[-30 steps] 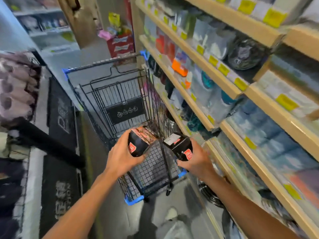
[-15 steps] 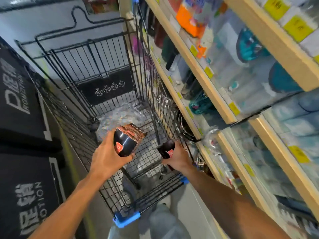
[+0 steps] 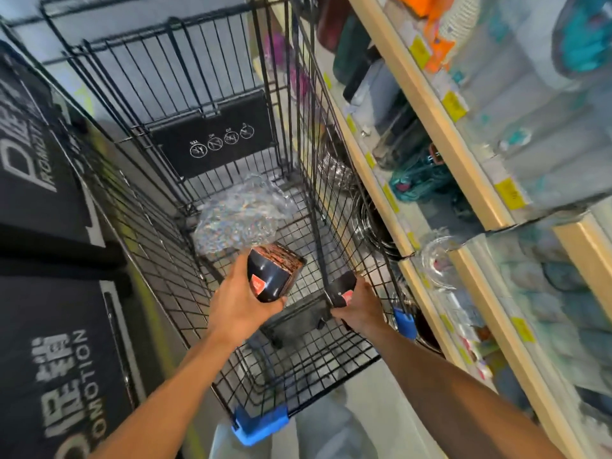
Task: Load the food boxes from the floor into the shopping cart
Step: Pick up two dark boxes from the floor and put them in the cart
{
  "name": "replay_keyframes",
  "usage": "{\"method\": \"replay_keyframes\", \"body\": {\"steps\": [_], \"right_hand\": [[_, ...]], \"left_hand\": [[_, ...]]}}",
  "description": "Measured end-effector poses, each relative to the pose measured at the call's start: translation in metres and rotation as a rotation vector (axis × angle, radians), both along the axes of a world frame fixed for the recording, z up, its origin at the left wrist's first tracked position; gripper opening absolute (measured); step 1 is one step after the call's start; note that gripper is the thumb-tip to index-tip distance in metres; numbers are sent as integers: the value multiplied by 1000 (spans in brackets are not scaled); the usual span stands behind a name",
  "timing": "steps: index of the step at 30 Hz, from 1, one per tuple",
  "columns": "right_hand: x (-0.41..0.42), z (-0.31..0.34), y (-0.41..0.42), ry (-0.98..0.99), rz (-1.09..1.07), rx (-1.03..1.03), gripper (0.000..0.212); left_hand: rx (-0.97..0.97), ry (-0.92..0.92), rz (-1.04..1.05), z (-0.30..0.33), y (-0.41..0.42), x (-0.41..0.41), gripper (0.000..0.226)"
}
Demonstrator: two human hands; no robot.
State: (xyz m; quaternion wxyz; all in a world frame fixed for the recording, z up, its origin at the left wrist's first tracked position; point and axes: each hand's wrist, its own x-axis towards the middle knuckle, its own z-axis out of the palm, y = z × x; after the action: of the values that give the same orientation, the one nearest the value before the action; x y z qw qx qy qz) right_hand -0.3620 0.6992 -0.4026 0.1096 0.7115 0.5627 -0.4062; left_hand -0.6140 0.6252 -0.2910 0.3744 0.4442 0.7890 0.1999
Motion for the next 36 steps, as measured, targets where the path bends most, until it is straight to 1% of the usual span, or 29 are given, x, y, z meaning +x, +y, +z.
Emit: {"method": "replay_keyframes", "body": {"steps": [2,5,8,13,17,19,21,23,25,28,32,33,36], "right_hand": [[3,-4,-3,38,-85,-24,88],[9,-3,-8,39,-75,6,86],[13,-1,-5,54,-90,-12,84],[21,1,3,34,6,-45,104],[18,28,9,-62,142,-118,131],[18,45,11,-91,216,-124,133],[21,63,11,-67,290,-63,130],[26,80,9,9,319,34,121],[33,93,6,92,325,125,110],[46,101,1,174,300,209,98],[64,99,-4,244,262,282,88],[68,99,-6,259,257,295,86],[76,102,-10,281,245,323,86]], "left_hand": [[-7,-38,31,-2,-3,6,97],[-26,-47,44,-8,-5,12,96],[-32,-17,47,-10,-7,20,94],[-78,-12,89,-23,-11,31,94],[-125,-31,150,-32,-14,42,93],[-154,-44,189,-38,-14,50,89],[-215,-71,259,-49,-12,62,85],[-271,-123,346,-60,-9,78,84],[-314,-179,423,-72,-4,98,84],[-369,-249,492,-89,3,134,85],[-442,-322,592,-113,7,182,104],[-440,-326,616,-116,7,192,105],[-441,-344,625,-115,8,214,90]]}}
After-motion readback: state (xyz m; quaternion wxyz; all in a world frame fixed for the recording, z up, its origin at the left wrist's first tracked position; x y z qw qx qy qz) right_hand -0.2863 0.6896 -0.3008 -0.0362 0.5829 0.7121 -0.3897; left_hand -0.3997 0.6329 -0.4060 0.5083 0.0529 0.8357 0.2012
